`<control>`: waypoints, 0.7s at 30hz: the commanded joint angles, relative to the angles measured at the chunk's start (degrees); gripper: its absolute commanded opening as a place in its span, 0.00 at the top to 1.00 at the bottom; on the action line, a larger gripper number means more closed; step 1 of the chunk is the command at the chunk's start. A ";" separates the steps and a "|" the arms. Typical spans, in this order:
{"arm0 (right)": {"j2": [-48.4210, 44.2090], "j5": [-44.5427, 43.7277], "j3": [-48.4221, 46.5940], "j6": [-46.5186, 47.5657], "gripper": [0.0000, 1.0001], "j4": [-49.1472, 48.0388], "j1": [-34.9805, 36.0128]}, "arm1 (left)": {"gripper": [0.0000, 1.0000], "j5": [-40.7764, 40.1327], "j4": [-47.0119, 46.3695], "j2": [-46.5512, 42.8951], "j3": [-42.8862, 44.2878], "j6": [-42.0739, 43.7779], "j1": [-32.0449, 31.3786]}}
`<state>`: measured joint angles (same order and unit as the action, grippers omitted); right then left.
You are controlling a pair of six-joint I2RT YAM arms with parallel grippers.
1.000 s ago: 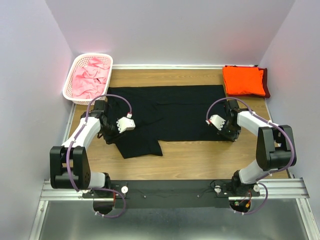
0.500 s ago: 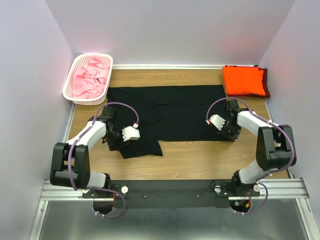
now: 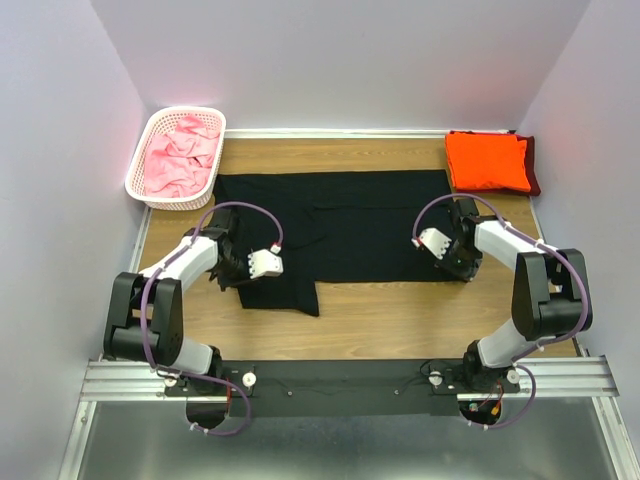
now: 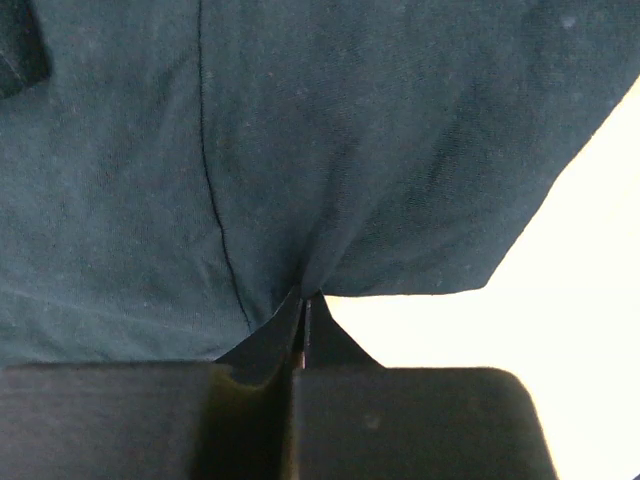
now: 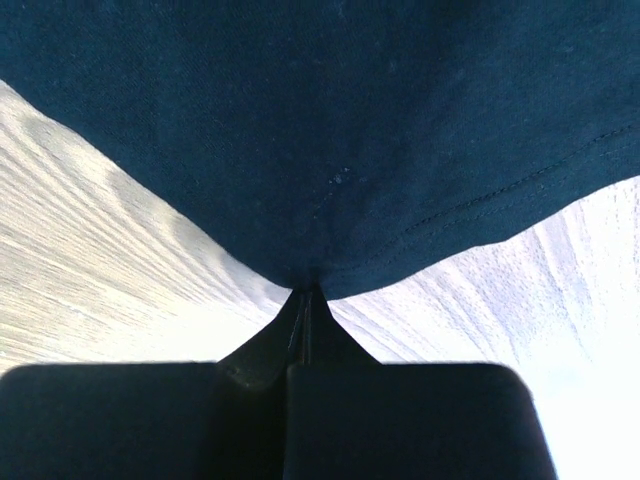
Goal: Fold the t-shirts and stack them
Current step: Fold the tshirt
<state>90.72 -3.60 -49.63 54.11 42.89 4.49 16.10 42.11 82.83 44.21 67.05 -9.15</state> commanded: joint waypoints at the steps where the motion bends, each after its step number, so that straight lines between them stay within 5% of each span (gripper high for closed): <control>1: -1.93 3.24 -1.09 0.56 0.99 -0.09 -0.27 | 1.00 -0.20 5.25 -0.46 3.58 1.07 2.11; 7: -6.16 3.33 -1.44 -0.06 1.00 1.93 -0.53 | 1.00 1.92 13.08 -4.25 9.67 2.04 3.87; 21: -18.99 3.24 0.76 1.26 1.00 10.71 -0.98 | 1.00 3.33 20.72 -13.92 7.65 3.26 4.40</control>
<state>74.32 -1.50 -49.60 54.19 48.51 4.03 17.87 57.34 71.46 52.29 68.84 -5.32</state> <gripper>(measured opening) 0.006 0.009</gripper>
